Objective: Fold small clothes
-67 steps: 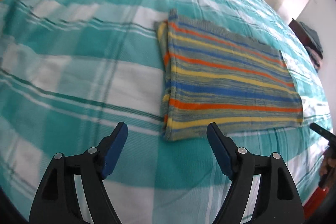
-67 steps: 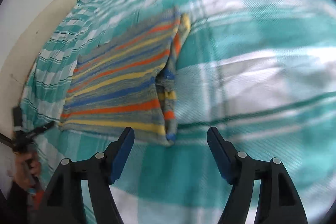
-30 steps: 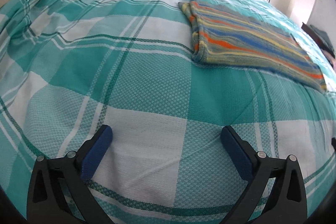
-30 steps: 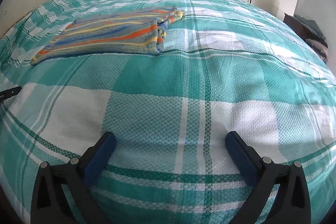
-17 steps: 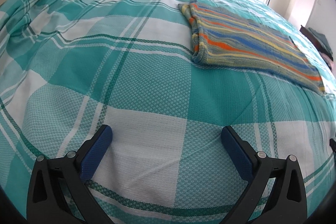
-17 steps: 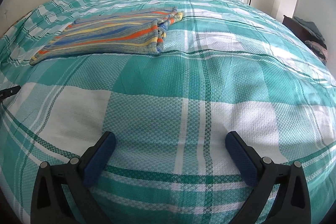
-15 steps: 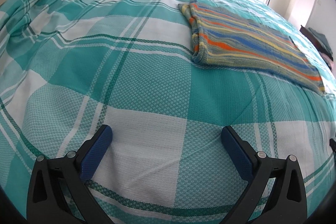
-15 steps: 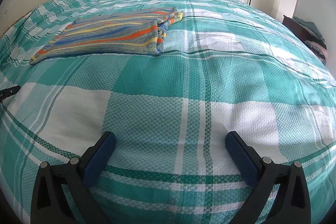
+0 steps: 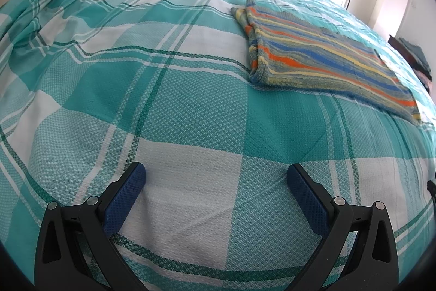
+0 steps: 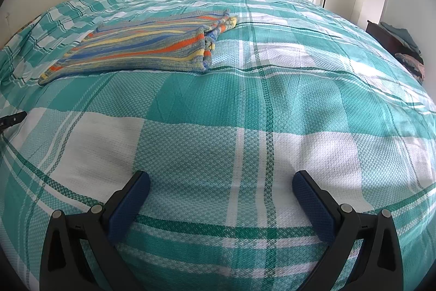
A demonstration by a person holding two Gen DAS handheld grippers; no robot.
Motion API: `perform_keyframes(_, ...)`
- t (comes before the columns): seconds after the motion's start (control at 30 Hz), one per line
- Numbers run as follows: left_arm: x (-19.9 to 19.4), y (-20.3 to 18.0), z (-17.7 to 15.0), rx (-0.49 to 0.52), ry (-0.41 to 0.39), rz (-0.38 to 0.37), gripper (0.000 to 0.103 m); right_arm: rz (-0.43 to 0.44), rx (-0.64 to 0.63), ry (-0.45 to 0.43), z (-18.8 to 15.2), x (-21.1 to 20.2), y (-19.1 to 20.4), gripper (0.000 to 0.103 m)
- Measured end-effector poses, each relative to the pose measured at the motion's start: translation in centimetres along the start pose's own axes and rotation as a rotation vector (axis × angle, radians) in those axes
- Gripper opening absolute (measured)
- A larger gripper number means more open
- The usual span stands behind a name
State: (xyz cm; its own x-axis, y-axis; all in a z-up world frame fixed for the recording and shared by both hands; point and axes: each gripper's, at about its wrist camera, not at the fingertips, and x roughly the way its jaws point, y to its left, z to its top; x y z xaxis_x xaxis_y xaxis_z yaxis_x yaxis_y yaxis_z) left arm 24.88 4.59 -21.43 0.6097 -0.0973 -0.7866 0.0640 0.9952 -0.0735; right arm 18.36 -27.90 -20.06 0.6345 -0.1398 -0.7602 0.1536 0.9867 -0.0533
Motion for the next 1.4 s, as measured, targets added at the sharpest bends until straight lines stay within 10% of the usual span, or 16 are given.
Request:
perform_keyframes(0.83,0.1,0.0,0.0,-0.005,0.003,-0.004,0.102,0.001,0.004,-0.004,0.0,0.0,0.0,0.103)
perform_keyframes(0.93,-0.8,1.3,1.2,-0.08,0.048,-0.112,0.101,-0.002,0.002,0.012,0.1,0.0,0.1,0.103)
perform_keyframes(1.03,-2.1,3.7,2.2,-0.321,-0.006,-0.39,0.101,0.004,0.007,0.016,0.2,0.1,-0.1,0.103)
perform_keyframes(1.13,-0.7,2.2,4.7,-0.334,0.009,-0.443,0.1,-0.008,0.0,0.026,0.4,0.1,0.1,0.103)
perform_keyframes(1.23,1.4,0.3,7.2,-0.307,0.025,-0.441,0.092,-0.014,-0.015,0.11,1.7,0.1,0.3,0.102)
perform_keyframes(1.3,3.3,0.0,8.4,-0.343,0.06,-0.395,0.085,0.015,-0.033,0.158,4.0,-1.1,1.0,0.084)
perform_keyframes(1.4,5.3,0.2,8.8,-0.427,0.094,-0.405,0.051,0.097,-0.108,0.13,9.8,-2.9,4.1,0.079)
